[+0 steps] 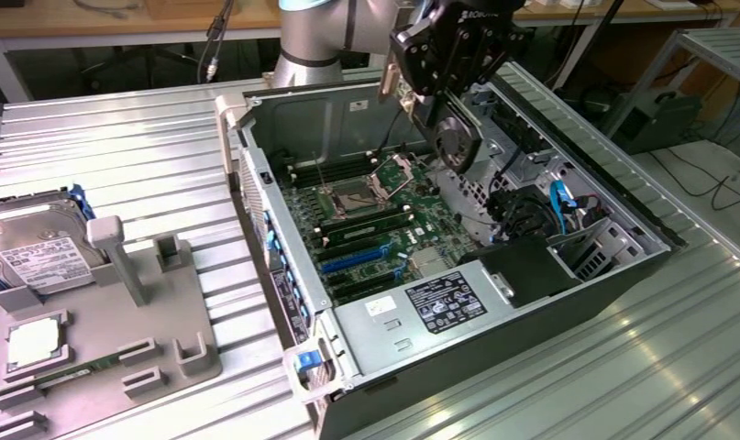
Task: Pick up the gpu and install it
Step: 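Insert the gpu into the slot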
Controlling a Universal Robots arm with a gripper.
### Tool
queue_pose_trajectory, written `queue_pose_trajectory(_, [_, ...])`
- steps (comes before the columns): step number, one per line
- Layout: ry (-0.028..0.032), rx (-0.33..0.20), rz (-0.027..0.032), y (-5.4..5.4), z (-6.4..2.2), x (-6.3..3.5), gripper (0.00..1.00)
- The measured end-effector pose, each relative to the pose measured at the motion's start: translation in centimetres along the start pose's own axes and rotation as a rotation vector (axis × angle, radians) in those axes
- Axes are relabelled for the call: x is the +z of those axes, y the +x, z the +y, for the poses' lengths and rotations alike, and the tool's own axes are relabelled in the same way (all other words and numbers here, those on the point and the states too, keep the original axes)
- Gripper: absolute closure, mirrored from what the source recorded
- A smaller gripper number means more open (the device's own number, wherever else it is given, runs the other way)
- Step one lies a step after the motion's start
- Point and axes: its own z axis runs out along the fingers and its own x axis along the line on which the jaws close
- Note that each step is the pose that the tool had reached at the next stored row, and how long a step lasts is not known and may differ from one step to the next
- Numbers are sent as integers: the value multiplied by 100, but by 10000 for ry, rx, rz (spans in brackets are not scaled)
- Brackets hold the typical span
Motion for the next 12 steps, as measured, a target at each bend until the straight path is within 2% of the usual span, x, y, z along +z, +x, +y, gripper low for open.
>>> queue_pose_trajectory(12, [-24,-1484,65,0,-2,0,72])
